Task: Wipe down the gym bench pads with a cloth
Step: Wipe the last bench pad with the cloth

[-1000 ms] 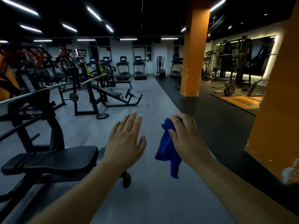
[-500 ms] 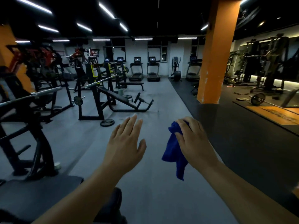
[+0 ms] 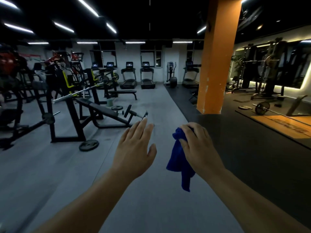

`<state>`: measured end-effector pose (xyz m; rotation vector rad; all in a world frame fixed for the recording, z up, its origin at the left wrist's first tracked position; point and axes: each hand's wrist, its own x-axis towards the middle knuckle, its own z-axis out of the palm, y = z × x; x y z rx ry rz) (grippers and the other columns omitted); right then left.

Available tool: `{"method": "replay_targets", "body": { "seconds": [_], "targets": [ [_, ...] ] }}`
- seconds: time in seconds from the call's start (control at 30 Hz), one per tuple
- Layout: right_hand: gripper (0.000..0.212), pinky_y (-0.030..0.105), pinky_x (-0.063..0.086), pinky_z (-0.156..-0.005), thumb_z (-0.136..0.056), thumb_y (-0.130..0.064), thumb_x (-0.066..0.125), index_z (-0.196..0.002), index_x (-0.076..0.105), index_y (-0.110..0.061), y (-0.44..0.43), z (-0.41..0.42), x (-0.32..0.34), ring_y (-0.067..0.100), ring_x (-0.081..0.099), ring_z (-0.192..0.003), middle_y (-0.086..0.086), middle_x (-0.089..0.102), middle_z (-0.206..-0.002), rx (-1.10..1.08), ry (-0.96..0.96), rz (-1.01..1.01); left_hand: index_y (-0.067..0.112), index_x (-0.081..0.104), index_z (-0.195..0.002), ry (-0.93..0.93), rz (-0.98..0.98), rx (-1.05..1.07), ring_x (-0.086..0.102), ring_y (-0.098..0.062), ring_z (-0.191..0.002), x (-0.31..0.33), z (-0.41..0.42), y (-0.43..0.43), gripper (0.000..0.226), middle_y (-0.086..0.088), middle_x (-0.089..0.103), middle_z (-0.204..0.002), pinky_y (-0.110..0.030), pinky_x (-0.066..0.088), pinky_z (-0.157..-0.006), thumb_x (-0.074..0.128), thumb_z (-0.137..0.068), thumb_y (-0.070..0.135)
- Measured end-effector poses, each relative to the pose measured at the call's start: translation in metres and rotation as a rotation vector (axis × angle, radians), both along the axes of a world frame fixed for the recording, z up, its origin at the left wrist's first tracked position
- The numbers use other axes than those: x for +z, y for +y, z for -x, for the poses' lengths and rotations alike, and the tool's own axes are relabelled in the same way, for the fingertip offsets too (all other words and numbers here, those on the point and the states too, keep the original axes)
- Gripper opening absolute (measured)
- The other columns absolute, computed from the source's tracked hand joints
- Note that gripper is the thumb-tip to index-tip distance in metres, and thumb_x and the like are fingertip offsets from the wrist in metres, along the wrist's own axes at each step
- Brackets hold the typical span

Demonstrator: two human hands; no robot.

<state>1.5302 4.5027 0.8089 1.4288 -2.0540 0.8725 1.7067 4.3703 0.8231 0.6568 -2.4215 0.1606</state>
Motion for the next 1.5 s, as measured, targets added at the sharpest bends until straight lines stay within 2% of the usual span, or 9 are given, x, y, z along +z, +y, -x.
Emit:
{"method": "replay_targets", "body": {
  "seconds": [0.23,0.33,0.43,0.53,0.73,1.03,1.2,1.33,1.5],
  "targets": [
    [0.035,0.042,0.044,-0.101,-0.098,-0.027,0.047,-0.131,0.051,-0.016,-0.175,0.197,-0.003,0.024,0.049,-0.119,0.002,0.047,-0.132,0.046,-0.014,-0.054,0.027,0.009,-0.159,-0.011,-0.086,0.029,-0.004,-0.015,-0.154,-0.008,0.197,-0.167,0.065,0.002,0.000,-0.168,-0.034,0.001,-0.123,0.033,-0.102,0.045],
    [0.037,0.041,0.044,-0.101,-0.098,-0.031,0.041,-0.131,0.050,-0.017,-0.252,0.271,0.003,0.023,0.048,-0.118,0.002,0.047,-0.131,0.059,-0.013,-0.070,0.024,0.016,-0.158,-0.020,-0.088,0.041,0.003,-0.016,-0.154,-0.012,0.268,-0.239,0.066,0.000,0.007,-0.168,-0.039,0.011,-0.125,0.027,-0.098,0.048],
    [0.036,0.040,0.043,-0.102,-0.098,-0.028,0.047,-0.131,0.051,-0.016,-0.334,0.339,-0.004,0.023,0.048,-0.120,0.003,0.047,-0.132,0.062,-0.004,-0.079,0.022,0.019,-0.158,-0.031,-0.089,0.053,0.008,-0.019,-0.154,-0.021,0.336,-0.320,0.066,-0.003,0.012,-0.167,-0.041,0.014,-0.124,0.033,-0.098,0.046],
    [0.036,0.039,0.043,-0.103,-0.099,-0.027,0.048,-0.133,0.050,-0.016,-0.419,0.408,-0.022,0.022,0.047,-0.120,0.003,0.047,-0.133,0.044,0.010,-0.092,0.020,0.019,-0.158,-0.014,-0.073,0.046,0.010,-0.019,-0.154,-0.036,0.408,-0.409,0.066,-0.003,0.015,-0.167,-0.040,0.012,-0.124,0.041,-0.099,0.042],
    [0.033,0.039,0.042,-0.101,-0.099,-0.024,0.050,-0.131,0.051,-0.014,-0.574,0.544,-0.045,0.024,0.049,-0.117,0.004,0.047,-0.132,0.012,-0.027,-0.166,0.023,0.012,-0.158,-0.053,-0.142,0.014,0.002,-0.017,-0.154,-0.044,0.552,-0.578,0.066,-0.001,0.006,-0.168,-0.037,0.006,-0.125,0.039,-0.100,0.042],
    [0.036,0.038,0.042,-0.102,-0.100,-0.029,0.044,-0.132,0.051,-0.015,-0.802,0.776,-0.061,0.021,0.047,-0.119,0.002,0.047,-0.132,-0.002,-0.037,-0.152,0.023,0.015,-0.159,-0.055,-0.110,-0.001,0.005,-0.018,-0.154,-0.056,0.787,-0.806,0.065,-0.001,0.010,-0.168,-0.036,0.004,-0.123,0.040,-0.101,0.040],
    [0.034,0.036,0.044,-0.096,-0.099,-0.028,0.045,-0.130,0.050,-0.016,-0.934,0.916,-0.066,0.022,0.052,-0.112,0.001,0.049,-0.126,0.033,-0.009,-0.214,0.023,0.011,-0.159,-0.063,-0.163,0.038,0.000,-0.017,-0.154,-0.060,0.928,-0.934,0.065,0.000,0.004,-0.168,-0.031,-0.008,-0.117,0.036,-0.102,0.040],
    [0.037,0.037,0.045,-0.096,-0.098,-0.031,0.039,-0.129,0.051,-0.016,-1.044,1.007,-0.056,0.021,0.051,-0.110,0.002,0.050,-0.125,0.065,-0.029,-0.238,0.022,0.012,-0.159,-0.044,-0.196,0.064,0.001,-0.016,-0.154,-0.057,1.015,-1.037,0.065,0.001,0.006,-0.168,-0.030,-0.008,-0.117,0.037,-0.101,0.041],
    [0.035,0.036,0.042,-0.099,-0.099,-0.027,0.049,-0.131,0.051,-0.016,-1.206,1.121,-0.060,0.022,0.050,-0.115,0.001,0.049,-0.128,0.061,0.004,-0.222,0.022,0.015,-0.158,-0.032,-0.186,0.098,0.006,-0.016,-0.154,-0.071,1.113,-1.197,0.066,0.000,0.010,-0.167,-0.037,0.004,-0.124,0.039,-0.100,0.042]
  ]
}}
